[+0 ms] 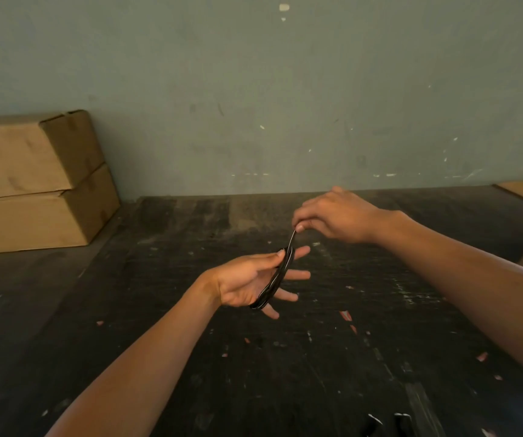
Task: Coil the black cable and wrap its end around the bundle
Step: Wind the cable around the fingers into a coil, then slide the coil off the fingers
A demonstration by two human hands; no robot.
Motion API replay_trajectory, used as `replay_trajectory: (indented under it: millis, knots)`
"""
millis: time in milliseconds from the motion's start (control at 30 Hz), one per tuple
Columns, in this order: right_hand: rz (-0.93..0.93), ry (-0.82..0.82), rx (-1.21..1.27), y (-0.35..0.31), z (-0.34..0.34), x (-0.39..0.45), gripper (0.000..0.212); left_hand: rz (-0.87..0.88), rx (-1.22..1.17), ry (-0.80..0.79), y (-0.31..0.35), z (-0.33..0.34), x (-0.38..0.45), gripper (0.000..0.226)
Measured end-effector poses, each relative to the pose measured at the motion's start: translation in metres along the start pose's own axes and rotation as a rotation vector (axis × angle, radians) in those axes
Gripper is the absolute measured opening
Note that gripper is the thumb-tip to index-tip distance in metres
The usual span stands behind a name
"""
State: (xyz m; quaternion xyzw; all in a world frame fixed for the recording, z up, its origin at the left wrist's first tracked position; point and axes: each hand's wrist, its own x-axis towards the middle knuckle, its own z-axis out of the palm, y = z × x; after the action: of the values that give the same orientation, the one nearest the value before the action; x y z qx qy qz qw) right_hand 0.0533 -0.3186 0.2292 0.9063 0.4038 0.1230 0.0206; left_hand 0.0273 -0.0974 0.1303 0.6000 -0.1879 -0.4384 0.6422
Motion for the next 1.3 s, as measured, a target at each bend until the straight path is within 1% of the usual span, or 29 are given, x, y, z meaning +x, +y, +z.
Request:
replay_trajectory:
  millis: [67, 200, 333, 400, 467, 533, 567, 667, 733, 900, 1033, 1200, 1300]
  knots:
    - [0.041, -0.002, 0.154, 0.006, 0.005, -0.001, 0.021, 0.008, -0.024, -0.053, 0.002, 0.003, -0.002, 0.047]
    - [0.115, 0.013, 0.577, 0.016, 0.021, -0.003, 0.018, 0.066, -0.059, -0.166, 0.007, 0.01, -0.007, 0.052]
    - [0.26, 0.111, 1.041, 0.01, 0.048, -0.009, 0.017, 0.184, -0.112, -0.263, 0.019, 0.016, -0.011, 0.057]
    - [0.347, 0.152, 1.252, 0.002, 0.064, -0.012, 0.017, 0.255, -0.162, -0.272, 0.024, 0.017, -0.011, 0.056]
    - [0.393, 0.185, 1.399, -0.006, 0.078, -0.014, 0.019, 0.331, -0.241, -0.261, 0.026, 0.017, -0.01, 0.056]
    - [0.427, 0.239, 1.526, -0.017, 0.087, -0.014, 0.017, 0.412, -0.338, -0.221, 0.027, 0.017, -0.011, 0.053]
    - [0.448, 0.278, 1.582, -0.023, 0.09, -0.013, 0.016, 0.459, -0.382, -0.19, 0.027, 0.018, -0.011, 0.048]
    - [0.504, 0.374, 1.681, -0.042, 0.095, -0.011, 0.02, 0.56, -0.493, -0.069, 0.028, 0.017, -0.011, 0.032]
    - [0.529, 0.423, 1.707, -0.053, 0.097, -0.009, 0.018, 0.595, -0.555, -0.015, 0.03, 0.016, -0.011, 0.029]
    - [0.604, 0.53, 1.803, -0.074, 0.098, -0.008, 0.016, 0.682, -0.74, 0.079, 0.029, 0.015, -0.008, 0.031]
    - [0.628, 0.594, 1.804, -0.085, 0.094, -0.007, 0.019, 0.74, -0.836, 0.194, 0.025, 0.014, -0.004, 0.037]
    - [0.612, 0.58, 1.717, -0.094, 0.094, -0.008, 0.027, 0.828, -0.88, 0.341, 0.019, 0.019, 0.001, 0.04]
    - [0.635, 0.594, 1.735, -0.095, 0.095, -0.008, 0.028, 0.86, -0.907, 0.39, 0.015, 0.022, 0.005, 0.038]
